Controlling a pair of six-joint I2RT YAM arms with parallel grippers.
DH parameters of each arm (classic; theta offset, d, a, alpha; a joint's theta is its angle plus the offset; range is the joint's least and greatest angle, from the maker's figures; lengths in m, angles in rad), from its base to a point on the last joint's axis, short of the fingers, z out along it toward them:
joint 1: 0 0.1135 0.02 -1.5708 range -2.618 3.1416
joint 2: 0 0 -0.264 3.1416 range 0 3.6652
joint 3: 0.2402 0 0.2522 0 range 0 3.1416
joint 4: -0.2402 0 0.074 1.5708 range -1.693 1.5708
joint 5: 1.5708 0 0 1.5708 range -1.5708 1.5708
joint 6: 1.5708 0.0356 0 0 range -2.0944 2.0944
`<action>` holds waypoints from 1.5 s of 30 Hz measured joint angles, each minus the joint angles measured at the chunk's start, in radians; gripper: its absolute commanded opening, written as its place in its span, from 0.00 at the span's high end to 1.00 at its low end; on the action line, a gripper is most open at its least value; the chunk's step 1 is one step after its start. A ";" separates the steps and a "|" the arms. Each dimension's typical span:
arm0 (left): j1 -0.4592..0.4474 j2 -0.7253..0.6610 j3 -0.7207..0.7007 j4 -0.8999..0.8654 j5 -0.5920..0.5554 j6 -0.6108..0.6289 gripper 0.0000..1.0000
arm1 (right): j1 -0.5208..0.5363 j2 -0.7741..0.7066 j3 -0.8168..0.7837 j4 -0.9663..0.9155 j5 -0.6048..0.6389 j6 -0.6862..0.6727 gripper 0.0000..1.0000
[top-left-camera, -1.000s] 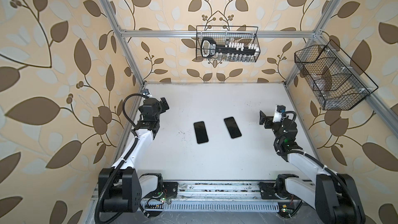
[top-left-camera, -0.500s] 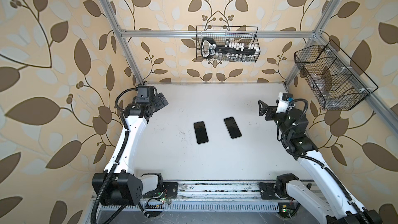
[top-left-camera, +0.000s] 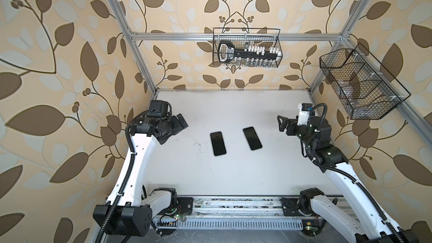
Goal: Take the phone out of the phone case
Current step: Pick up the phone from the center of the table.
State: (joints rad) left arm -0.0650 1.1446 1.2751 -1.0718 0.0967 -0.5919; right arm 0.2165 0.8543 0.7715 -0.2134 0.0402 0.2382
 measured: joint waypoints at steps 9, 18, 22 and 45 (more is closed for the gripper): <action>-0.251 0.150 -0.036 0.027 -0.058 -0.117 0.01 | 0.156 0.019 0.002 -0.031 -0.029 0.010 0.00; -0.357 0.422 -0.009 0.066 -0.079 -0.132 0.01 | 0.426 0.058 -0.032 -0.024 0.008 0.029 0.00; -0.384 0.493 0.030 0.078 -0.079 -0.125 0.01 | 0.494 0.071 -0.087 -0.005 0.027 0.044 0.00; -0.443 0.710 0.102 0.195 -0.075 -0.110 0.01 | 0.408 -0.011 -0.236 0.023 0.016 0.087 0.00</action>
State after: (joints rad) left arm -0.5076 1.8545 1.3769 -0.8764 0.0219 -0.7021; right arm 0.6247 0.8433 0.5354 -0.1909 0.0559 0.3256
